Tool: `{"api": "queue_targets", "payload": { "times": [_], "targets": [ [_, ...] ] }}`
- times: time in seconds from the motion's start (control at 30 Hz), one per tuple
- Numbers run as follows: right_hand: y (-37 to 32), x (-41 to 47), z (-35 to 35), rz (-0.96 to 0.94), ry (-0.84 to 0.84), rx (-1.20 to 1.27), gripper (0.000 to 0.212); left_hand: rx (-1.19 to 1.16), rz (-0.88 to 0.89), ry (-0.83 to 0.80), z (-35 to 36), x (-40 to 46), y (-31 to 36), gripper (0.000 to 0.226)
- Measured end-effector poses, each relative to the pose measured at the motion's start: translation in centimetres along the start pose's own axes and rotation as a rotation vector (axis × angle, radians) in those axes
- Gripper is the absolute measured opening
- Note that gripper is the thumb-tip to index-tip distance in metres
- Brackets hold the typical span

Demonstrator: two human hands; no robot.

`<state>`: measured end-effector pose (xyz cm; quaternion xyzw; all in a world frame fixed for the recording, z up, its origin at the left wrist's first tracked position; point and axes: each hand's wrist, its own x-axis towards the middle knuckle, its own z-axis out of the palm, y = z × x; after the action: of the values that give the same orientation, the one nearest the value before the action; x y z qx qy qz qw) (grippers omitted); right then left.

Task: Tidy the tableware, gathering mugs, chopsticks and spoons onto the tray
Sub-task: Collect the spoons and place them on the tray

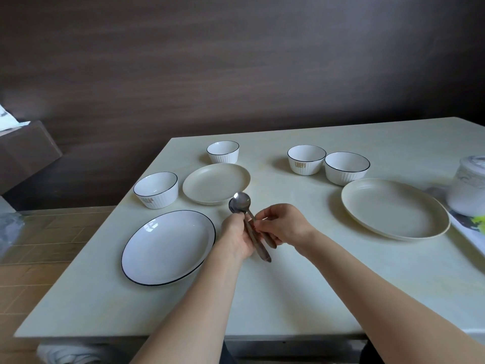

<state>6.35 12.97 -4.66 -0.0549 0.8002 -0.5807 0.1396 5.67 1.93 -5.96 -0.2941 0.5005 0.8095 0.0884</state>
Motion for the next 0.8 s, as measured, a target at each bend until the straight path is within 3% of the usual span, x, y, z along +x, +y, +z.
{"api": "queue_targets", "payload": {
  "times": [0.27,0.43,0.73,0.8],
  "targets": [
    [0.5,0.2,0.9,-0.016,0.051,-0.183,0.008,0.066,-0.020,-0.126,0.4,-1.4,0.0,0.030],
    [0.6,0.1,1.1,-0.065,0.072,-0.307,0.012,0.031,-0.022,-0.072,0.4,-0.9,-0.1,0.016],
    [1.0,-0.3,1.8,-0.100,0.101,-0.487,0.017,0.019,0.002,-0.050,0.5,-0.3,-0.2,0.017],
    [1.0,-0.3,1.9,-0.089,0.079,-0.501,0.016,0.043,-0.013,-0.066,0.4,0.0,-0.3,0.026]
  ]
}}
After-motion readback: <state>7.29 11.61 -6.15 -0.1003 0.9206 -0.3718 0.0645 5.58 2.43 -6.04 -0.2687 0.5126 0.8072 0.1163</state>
